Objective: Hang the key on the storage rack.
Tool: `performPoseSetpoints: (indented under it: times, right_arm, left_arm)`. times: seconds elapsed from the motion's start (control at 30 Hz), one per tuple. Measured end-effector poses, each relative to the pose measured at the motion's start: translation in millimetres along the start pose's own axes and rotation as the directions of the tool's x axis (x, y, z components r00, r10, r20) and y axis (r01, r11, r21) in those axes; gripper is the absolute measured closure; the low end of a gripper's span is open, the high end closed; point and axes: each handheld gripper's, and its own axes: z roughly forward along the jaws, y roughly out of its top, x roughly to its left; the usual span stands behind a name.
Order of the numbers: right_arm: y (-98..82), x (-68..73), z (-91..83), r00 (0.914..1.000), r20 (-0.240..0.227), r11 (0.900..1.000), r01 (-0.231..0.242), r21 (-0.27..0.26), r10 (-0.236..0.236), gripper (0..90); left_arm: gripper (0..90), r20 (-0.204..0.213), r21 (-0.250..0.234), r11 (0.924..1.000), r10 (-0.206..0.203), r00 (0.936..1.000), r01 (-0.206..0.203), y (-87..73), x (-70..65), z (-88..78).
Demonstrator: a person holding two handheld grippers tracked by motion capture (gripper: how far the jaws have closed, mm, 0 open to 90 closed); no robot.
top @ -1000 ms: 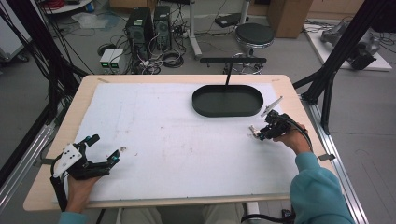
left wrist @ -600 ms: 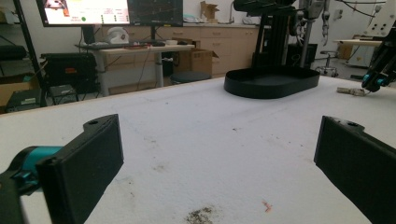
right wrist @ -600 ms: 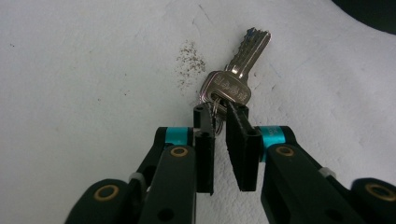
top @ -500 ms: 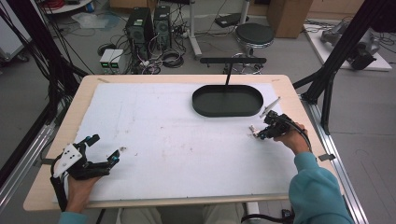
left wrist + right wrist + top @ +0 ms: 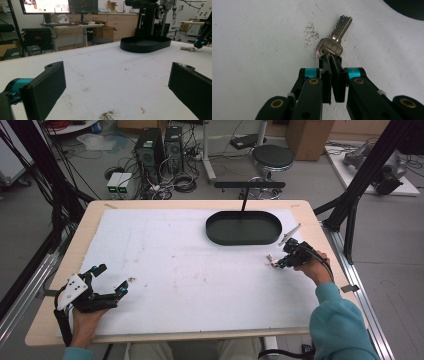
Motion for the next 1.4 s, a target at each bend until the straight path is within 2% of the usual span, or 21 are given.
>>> performPoseSetpoints:
  times: [0.13,0.3,0.4,0.5,0.57,0.6,0.63,0.8,0.87,0.97,1.03,1.07,1.13,1.17,1.2,1.4]
  right_arm:
    - [0.7,1.1,0.0,1.0000,0.005,1.000,-0.008,0.001,0.008,88.7]
    - [0.6,0.8,-0.9,0.9980,0.003,0.998,-0.063,0.002,0.063,89.2]
    - [0.3,0.4,-1.9,0.9964,-0.016,0.996,-0.084,-0.017,0.084,89.3]
    - [0.2,-0.2,-4.8,0.9939,-0.027,0.993,-0.108,-0.041,0.107,89.3]
    - [0.1,0.4,-6.3,0.9928,-0.038,0.991,-0.116,-0.060,0.114,89.3]
    - [0.4,0.9,-9.2,0.9928,-0.041,0.990,-0.115,-0.086,0.112,89.3]
    - [0.4,0.9,-9.2,0.9928,-0.041,0.990,-0.115,-0.086,0.112,89.3]
    - [5.2,1.0,-22.0,0.9907,-0.063,0.977,-0.130,-0.168,0.121,89.2]
    - [9.9,-0.6,-29.5,0.9891,-0.078,0.966,-0.139,-0.218,0.125,89.2]
    - [17.7,-1.7,-38.3,0.9858,-0.097,0.953,-0.158,-0.257,0.137,89.2]
    - [24.9,-3.2,-45.2,0.9837,-0.114,0.937,-0.168,-0.306,0.139,89.2]
    - [27.3,-4.0,-47.6,0.9837,-0.118,0.933,-0.167,-0.319,0.136,89.2]
    - [35.3,-5.6,-54.7,0.9830,-0.126,0.919,-0.171,-0.356,0.134,89.2]
    - [43.3,-8.3,-60.8,0.9828,-0.134,0.908,-0.170,-0.383,0.127,89.2]
    - [43.3,-8.3,-60.8,0.9828,-0.134,0.908,-0.170,-0.383,0.127,89.2]
    - [70.9,-14.4,-80.0,0.9832,-0.143,0.879,-0.166,-0.447,0.113,89.1]
  left_arm:
    - [1.7,0.001,0.000,1.0000,0.000,1.0000,0.000,0.0,0.1,0.0]
    - [1.7,0.000,0.000,1.0000,-0.001,1.0000,0.001,0.0,-0.1,0.0]
    - [1.7,0.000,0.000,1.0000,0.000,1.0000,0.000,0.0,0.0,0.0]
    - [1.7,0.000,0.000,1.0000,0.000,1.0000,0.000,0.0,0.0,0.0]
    - [1.7,0.000,0.000,1.0000,0.000,1.0000,0.000,0.0,0.0,0.0]
    - [1.7,0.000,0.000,1.0000,0.000,1.0000,0.000,0.0,0.0,0.0]
    - [1.7,0.000,0.000,1.0000,-0.001,1.0000,0.001,0.0,-0.1,0.0]
    - [1.7,0.000,0.001,1.0000,-0.001,1.0000,0.001,0.0,0.1,0.0]
    - [1.7,0.001,0.001,1.0000,-0.003,1.0000,0.003,0.0,0.1,0.0]
    - [1.7,0.001,0.001,1.0000,-0.004,1.0000,0.004,0.1,0.2,0.1]
    - [1.7,0.001,0.001,1.0000,-0.003,1.0000,0.003,0.1,0.3,0.1]
    - [1.7,0.002,0.001,1.0000,-0.005,1.0000,0.005,0.1,0.3,0.1]
    - [1.7,0.001,0.000,1.0000,-0.005,1.0000,0.005,0.1,0.3,0.2]
    - [1.7,0.002,0.002,1.0000,-0.003,1.0000,0.003,0.1,0.4,0.1]
    - [1.7,0.001,0.002,1.0000,-0.003,1.0000,0.003,0.1,0.3,0.1]
    - [1.7,-0.001,0.004,1.0000,-0.004,1.0000,0.004,0.2,0.5,0.3]
